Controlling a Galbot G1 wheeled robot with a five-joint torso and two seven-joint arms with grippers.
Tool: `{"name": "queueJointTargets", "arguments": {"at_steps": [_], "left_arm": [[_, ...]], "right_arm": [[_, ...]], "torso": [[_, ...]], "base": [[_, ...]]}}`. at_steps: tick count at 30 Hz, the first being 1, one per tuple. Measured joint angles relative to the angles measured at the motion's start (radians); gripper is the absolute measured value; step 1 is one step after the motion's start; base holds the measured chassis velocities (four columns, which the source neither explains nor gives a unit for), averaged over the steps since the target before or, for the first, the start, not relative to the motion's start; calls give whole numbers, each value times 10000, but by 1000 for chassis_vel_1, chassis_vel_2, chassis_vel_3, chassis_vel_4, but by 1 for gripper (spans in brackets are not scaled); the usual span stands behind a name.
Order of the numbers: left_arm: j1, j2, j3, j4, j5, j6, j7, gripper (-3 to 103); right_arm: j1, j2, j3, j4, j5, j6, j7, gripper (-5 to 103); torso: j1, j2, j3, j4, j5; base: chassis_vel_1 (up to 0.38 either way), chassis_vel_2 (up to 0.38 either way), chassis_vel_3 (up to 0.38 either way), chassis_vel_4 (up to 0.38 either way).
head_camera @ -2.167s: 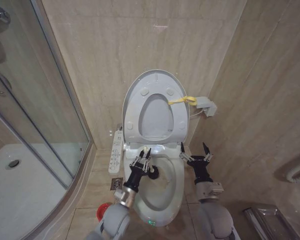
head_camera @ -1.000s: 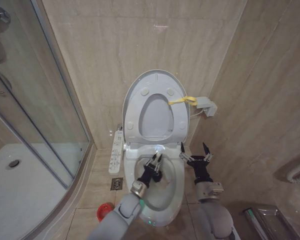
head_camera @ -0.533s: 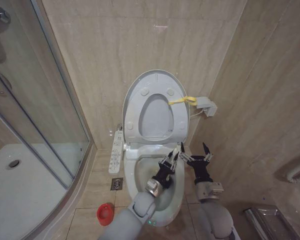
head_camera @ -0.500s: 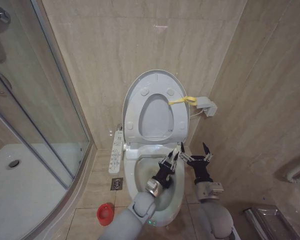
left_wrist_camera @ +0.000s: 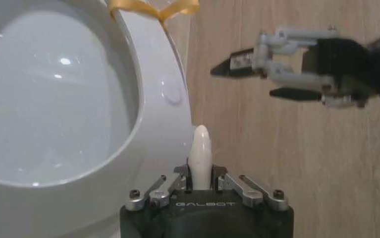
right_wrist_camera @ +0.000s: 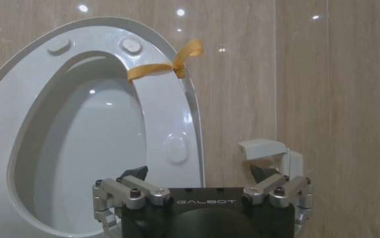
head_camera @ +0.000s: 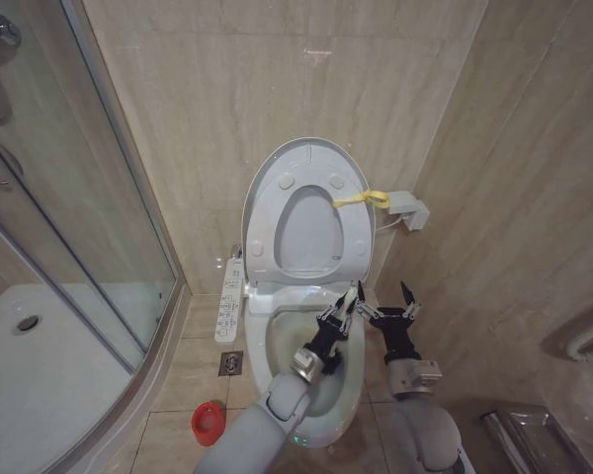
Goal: Open the toilet lid, clean the toilet bowl with a toilet brush, close the toilet lid, and flush.
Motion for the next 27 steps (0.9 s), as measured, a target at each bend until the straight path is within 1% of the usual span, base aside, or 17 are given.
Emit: {"name": "queueJointTargets", "arguments": {"at_steps": [2,4,6,11,13,16,19,22,25,27], "left_arm": [[-70,-116,-232,592,272,-95,-38,21],[-179,-186,-440,851,397,-157,-155,21],[-232,-159,-475,797,395,-134,-178,21],[-368,24,-462,182,261,-25,-134,21],[-323,51,-428,214,248,-28,-112,21],[34,131,-487,575,377,-236,-97,21],[302,189,-698,585,402,-344,-143,21],[570,338,-917,442,415,-383,-170,21],[1150,717,-1325,-13,482,-368,-173,21],[1322,795,-1444,-155,488,-363,-181,21]], "right_arm": [[0,0,0,0,0,0,0,100],[0,0,0,1,0,0,0,100],[0,0,0,0,0,0,0,100],[0,0,0,0,0,0,0,100],[0,0,0,0,0,0,0,100],[0,0,0,0,0,0,0,100],[0,0,0,0,0,0,0,100],[0,0,0,0,0,0,0,100],[0,0,0,0,0,0,0,100],[0,0,0,0,0,0,0,100]], "torso": [[0,-1,1,4,1],[0,0,1,4,0],[0,-1,1,5,0],[0,0,0,1,0],[0,0,0,0,0],[1,-1,1,3,0],[0,0,0,3,-1],[0,0,0,3,-2],[0,0,0,4,0],[0,0,0,4,-1]], "base": [[0,0,0,0],[0,0,0,0],[0,0,0,0],[0,0,0,0],[0,0,0,0],[0,0,0,0],[0,0,0,0],[0,0,0,0],[0,0,0,0],[0,0,0,0]]}}
